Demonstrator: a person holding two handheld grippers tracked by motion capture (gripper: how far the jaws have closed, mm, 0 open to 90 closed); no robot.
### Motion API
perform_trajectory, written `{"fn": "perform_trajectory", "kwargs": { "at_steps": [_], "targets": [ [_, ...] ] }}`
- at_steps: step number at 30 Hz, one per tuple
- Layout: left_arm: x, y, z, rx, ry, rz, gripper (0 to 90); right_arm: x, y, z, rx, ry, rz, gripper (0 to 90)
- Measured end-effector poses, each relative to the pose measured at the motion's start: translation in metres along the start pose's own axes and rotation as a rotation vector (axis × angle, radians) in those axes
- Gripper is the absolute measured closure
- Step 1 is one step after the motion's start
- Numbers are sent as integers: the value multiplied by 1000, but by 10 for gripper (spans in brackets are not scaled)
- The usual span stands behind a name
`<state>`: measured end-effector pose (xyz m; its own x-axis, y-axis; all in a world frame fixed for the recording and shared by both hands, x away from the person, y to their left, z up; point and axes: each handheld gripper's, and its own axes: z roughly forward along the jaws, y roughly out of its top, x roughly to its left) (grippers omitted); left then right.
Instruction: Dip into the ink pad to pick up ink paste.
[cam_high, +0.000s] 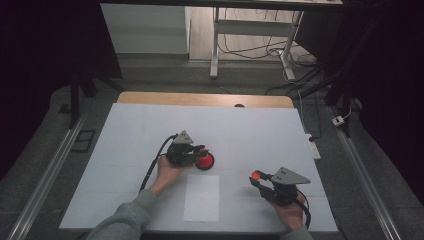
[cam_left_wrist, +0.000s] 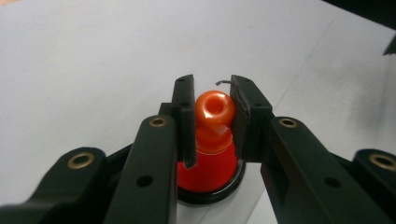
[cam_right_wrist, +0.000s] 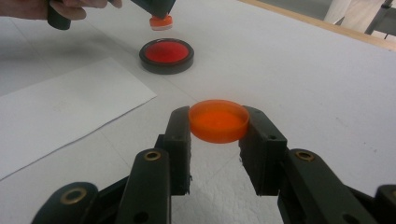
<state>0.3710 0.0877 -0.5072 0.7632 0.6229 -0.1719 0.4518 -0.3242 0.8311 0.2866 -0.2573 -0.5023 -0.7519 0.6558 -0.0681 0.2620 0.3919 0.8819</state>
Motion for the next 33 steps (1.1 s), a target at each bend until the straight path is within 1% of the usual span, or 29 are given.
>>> {"fn": "perform_trajectory", "kwargs": {
  "at_steps": [3, 5, 9, 11, 14, 16, 20, 26, 27, 29, 33],
  "targets": [
    [-2, 4, -5, -13, -11, 3, 721, 0, 1, -1, -6, 0, 1, 642],
    [-2, 6, -8, -20, -18, -4, 721, -1, 0, -1, -5, -2, 2, 642],
    [-2, 8, -12, -20, -25, -4, 721, 0, 1, -1, -2, -7, -1, 642],
    [-2, 7, -12, -7, -23, 0, 721, 0, 1, -1, -5, -3, 0, 642],
    [-2, 5, -8, 23, -7, 23, 721, 0, 1, -1, -5, -4, 1, 642],
    [-1, 4, -5, 37, -3, 26, 721, 0, 1, -1, -4, -4, 1, 642],
    [1, 0, 1, 59, -11, 15, 721, -1, 0, 0, -4, -2, 1, 642],
    [2, -3, 8, 84, -24, 10, 721, -1, 0, 0, -1, -1, 3, 642],
    [1, -4, 9, 88, -24, 12, 721, -1, 0, 0, 1, -2, 1, 642],
    [0, -5, 11, 101, -13, 26, 721, 0, 0, 1, -2, 1, 1, 642],
    [1, -7, 15, 110, -12, 23, 721, -1, 0, 0, 1, -1, 1, 642]
  ]
}}
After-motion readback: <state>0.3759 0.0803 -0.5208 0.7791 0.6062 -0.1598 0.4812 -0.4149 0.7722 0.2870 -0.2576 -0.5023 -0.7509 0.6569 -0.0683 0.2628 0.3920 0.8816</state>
